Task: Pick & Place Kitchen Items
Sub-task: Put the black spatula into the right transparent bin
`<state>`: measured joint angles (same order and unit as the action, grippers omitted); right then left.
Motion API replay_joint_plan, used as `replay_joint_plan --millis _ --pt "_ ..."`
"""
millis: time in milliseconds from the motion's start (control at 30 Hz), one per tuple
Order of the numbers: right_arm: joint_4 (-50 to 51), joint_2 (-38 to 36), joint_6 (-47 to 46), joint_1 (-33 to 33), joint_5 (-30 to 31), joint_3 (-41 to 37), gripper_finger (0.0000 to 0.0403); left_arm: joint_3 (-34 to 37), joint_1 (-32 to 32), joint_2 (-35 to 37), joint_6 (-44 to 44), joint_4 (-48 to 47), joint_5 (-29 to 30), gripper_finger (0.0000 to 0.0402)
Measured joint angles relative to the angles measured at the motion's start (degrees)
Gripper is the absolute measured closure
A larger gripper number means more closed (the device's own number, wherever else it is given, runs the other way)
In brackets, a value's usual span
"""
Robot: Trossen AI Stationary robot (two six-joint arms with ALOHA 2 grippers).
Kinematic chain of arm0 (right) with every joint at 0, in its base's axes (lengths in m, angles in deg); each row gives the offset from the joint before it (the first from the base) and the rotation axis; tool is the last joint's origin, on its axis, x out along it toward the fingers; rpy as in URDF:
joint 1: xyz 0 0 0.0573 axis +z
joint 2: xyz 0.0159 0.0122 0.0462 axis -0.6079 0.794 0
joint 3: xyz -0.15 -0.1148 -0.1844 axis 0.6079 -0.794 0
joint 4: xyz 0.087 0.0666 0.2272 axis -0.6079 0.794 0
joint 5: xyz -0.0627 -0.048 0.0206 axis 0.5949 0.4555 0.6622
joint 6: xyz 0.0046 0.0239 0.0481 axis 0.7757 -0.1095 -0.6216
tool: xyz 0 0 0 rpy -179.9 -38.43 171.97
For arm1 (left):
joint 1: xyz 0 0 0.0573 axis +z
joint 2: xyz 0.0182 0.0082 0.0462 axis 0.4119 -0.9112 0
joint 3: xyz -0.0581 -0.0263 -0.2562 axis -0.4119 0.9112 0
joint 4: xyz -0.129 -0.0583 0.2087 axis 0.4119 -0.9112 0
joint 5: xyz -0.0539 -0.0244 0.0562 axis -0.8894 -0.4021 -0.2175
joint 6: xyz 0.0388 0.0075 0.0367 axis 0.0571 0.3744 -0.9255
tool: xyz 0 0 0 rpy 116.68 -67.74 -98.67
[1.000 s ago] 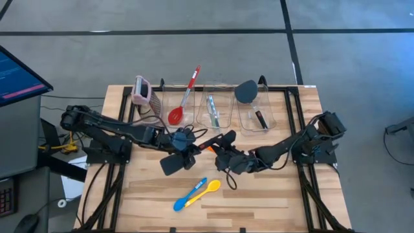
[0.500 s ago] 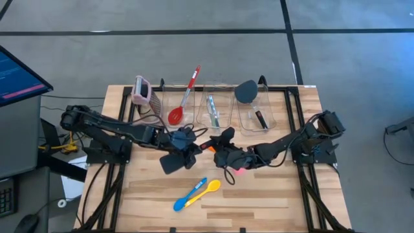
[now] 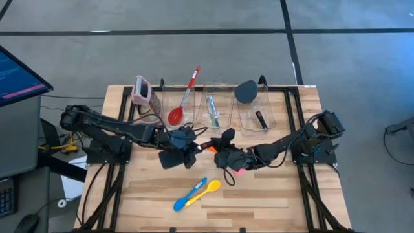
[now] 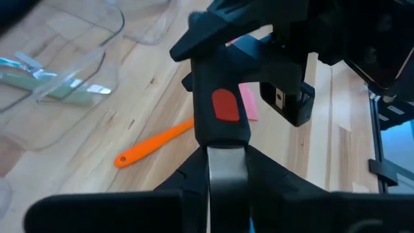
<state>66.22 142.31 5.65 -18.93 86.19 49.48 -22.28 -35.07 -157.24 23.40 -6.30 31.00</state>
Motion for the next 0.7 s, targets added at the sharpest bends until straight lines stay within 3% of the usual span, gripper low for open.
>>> replay_joint_plan --millis 400,700 --pt "-0.9 -0.3 -0.1 0.6 1.1 0.4 0.0342 0.3 0.4 -0.3 -7.6 4.6 -0.3 0.0290" --pt "0.2 -0.5 -0.4 0.6 1.7 0.4 0.0342 0.4 1.8 1.4 -10.8 5.4 1.0 0.0281"
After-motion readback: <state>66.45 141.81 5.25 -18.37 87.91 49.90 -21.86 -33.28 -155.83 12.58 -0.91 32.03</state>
